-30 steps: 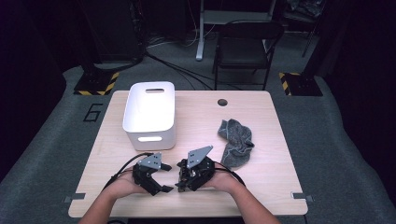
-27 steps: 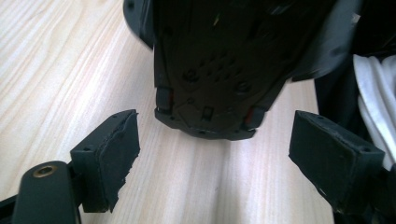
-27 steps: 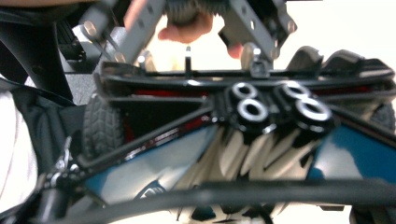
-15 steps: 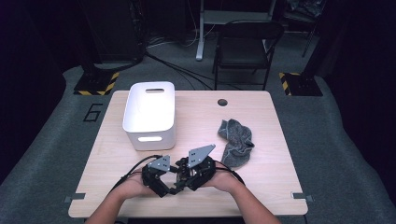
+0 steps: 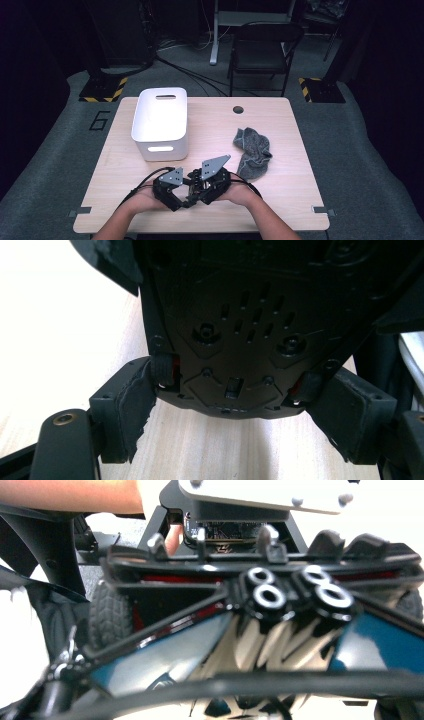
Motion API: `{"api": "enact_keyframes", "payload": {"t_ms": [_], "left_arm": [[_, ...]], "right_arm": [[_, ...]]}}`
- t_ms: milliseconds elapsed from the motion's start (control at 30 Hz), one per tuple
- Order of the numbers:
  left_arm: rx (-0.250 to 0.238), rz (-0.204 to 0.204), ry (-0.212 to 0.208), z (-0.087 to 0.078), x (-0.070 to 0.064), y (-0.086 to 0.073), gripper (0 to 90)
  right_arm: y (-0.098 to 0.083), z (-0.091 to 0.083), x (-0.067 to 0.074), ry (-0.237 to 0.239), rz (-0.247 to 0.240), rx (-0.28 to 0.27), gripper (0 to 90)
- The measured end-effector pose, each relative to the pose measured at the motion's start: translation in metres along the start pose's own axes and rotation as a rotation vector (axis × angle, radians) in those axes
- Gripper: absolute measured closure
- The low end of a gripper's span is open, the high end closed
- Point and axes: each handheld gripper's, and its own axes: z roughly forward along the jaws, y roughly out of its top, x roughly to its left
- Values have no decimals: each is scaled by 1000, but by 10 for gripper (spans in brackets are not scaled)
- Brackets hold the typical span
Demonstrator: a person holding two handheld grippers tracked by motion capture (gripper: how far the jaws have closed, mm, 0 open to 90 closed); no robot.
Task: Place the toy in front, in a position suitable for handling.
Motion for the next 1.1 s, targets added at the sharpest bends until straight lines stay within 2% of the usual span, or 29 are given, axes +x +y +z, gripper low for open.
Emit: {"api": "enact_keyframes", "payload": {"t_ms": [133, 167, 467, 633, 700, 800, 1100], "left_arm": [[9, 12, 7, 0, -1, 0, 224], [17, 21, 27, 0, -2, 0, 224], [36, 27, 43, -1, -4, 1, 234], [35, 59, 67, -1, -6, 2, 244], [36, 53, 54, -2, -6, 2, 254], [35, 61, 61, -1, -6, 2, 256], [57, 50, 49, 2, -5, 0, 257]], "right_arm": [[0, 1, 0, 3, -1, 2, 255], [0, 1, 0, 2, -3, 4, 255], [-1, 2, -1, -5, 9, 15, 255], [-2, 2, -2, -4, 23, 13, 255], [-4, 1, -3, -10, 24, 11, 255], [-3, 2, -3, -10, 20, 11, 255], [-7, 5, -4, 0, 35, 27, 254]]}}
